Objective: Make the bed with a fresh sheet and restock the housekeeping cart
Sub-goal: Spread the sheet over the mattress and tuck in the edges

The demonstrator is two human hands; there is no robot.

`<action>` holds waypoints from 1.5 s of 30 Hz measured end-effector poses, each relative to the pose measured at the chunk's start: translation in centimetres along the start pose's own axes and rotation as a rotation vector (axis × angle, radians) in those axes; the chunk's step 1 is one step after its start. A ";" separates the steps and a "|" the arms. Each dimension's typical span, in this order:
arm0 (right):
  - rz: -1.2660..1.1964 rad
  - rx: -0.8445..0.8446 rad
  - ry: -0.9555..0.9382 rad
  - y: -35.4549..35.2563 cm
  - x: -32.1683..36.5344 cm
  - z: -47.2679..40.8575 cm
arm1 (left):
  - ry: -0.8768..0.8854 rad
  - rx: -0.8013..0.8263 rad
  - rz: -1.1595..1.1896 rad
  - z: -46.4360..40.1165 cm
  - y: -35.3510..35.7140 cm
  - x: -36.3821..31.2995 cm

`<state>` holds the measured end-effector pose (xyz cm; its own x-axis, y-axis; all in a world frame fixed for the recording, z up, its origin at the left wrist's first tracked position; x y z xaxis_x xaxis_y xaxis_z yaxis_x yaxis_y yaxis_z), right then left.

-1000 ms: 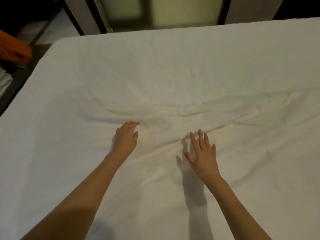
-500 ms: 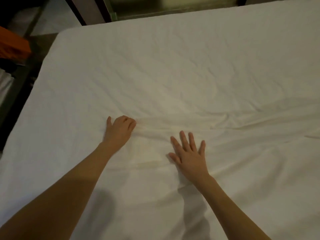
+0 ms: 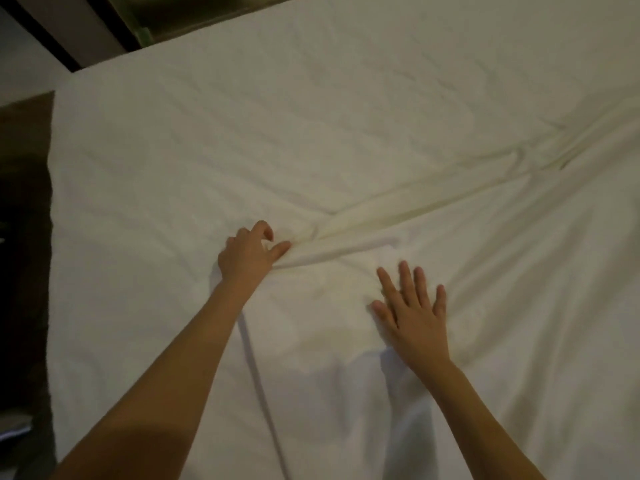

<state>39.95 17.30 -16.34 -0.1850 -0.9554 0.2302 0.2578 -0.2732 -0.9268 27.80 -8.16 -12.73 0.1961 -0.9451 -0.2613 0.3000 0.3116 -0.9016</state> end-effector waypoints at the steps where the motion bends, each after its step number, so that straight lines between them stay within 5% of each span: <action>1: -0.002 0.022 0.024 0.3 0.1 0.4 | 0.037 0.093 0.037 0.2 0.2 0.1; 4: 0.002 0.020 0.046 -0.2 0.6 1.0 | 0.167 0.100 0.191 0.7 -1.3 0.6; 9: -0.130 -0.007 -0.032 -1.0 4.0 3.8 | 0.264 -0.337 0.359 -0.6 -6.5 1.5; 12: -0.057 0.008 -0.058 1.9 5.5 6.8 | 0.141 -0.315 0.393 -1.7 -3.5 3.2; 17: -0.025 -0.088 -0.070 4.1 5.1 7.6 | -0.182 -0.335 0.862 1.6 1.0 6.5; 23: -0.059 -0.184 -0.036 5.1 5.1 10.4 | -0.050 -0.166 1.120 13.4 5.2 4.3; 30: -0.171 -0.247 0.035 9.2 5.3 22.5 | 0.216 0.076 1.012 27.3 11.2 3.4; 38: -0.480 -0.412 0.177 12.5 6.9 33.5 | -0.147 0.614 1.528 34.2 12.1 2.3; 45: -0.704 -0.675 0.519 11.0 5.5 36.0 | -0.009 0.716 1.620 36.5 7.7 -0.6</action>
<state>75.95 4.97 -14.59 -0.5031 -0.4043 0.7638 -0.6029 -0.4691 -0.6454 64.04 -1.63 -6.99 0.6860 0.3256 -0.6507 0.1283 0.8261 0.5487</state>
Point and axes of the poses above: each hand's wrist, its own z-axis away from the middle knuckle, its own y-axis out of the palm, x = y × z, the point moved 4 cm from there along -z, towards the middle knuckle, and after that the axes turned 5 degrees about y, right-handed, at the moved point
